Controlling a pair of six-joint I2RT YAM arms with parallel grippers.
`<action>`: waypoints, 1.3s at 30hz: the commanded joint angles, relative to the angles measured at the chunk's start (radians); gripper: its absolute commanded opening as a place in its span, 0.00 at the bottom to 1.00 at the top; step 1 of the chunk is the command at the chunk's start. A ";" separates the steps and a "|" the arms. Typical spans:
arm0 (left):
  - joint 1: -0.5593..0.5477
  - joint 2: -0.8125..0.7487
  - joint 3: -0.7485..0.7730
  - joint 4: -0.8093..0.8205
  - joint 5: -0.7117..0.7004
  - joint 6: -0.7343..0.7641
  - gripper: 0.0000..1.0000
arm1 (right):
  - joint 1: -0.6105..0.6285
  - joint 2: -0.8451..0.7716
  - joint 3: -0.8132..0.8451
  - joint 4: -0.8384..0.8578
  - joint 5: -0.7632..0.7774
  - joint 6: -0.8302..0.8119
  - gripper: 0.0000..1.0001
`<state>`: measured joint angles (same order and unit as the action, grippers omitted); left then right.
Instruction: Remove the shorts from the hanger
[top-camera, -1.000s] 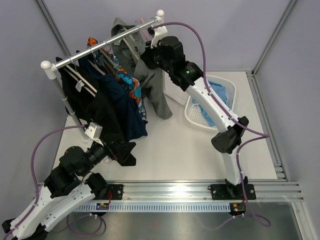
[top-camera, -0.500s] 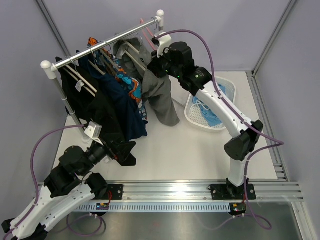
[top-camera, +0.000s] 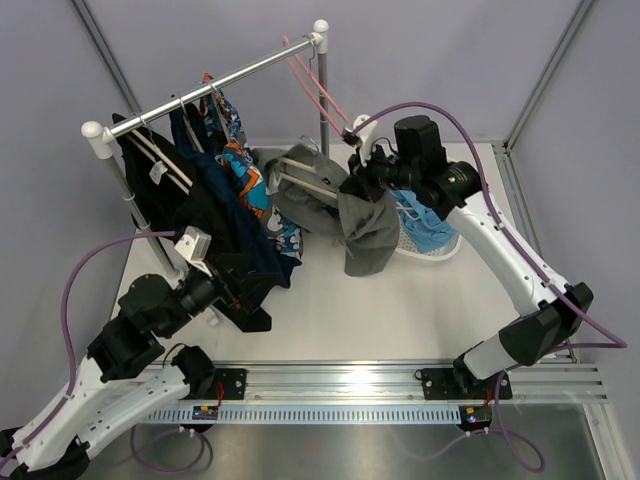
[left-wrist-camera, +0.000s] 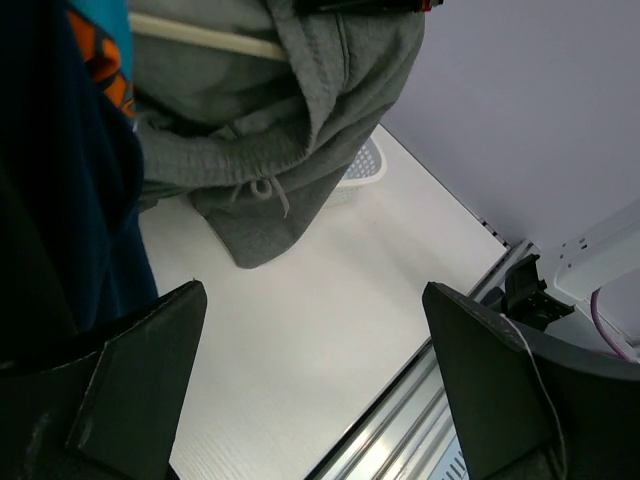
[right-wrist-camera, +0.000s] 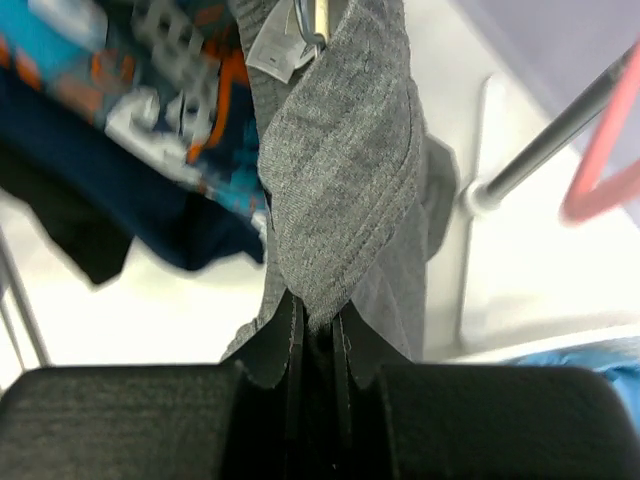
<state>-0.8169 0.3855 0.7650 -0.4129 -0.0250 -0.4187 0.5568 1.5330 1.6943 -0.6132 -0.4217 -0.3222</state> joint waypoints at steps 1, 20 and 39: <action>-0.002 0.045 0.066 0.011 0.111 0.053 0.93 | -0.047 -0.109 -0.063 -0.078 -0.187 -0.115 0.00; -0.137 0.470 0.086 0.335 0.349 0.491 0.79 | -0.107 -0.306 -0.234 -0.669 -0.361 -0.641 0.00; -0.248 0.576 0.030 0.448 0.117 0.604 0.74 | -0.107 -0.310 -0.211 -0.703 -0.411 -0.713 0.00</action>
<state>-1.0622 0.9554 0.8070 -0.0494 0.1589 0.1532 0.4496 1.2541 1.4429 -1.3045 -0.7525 -1.0004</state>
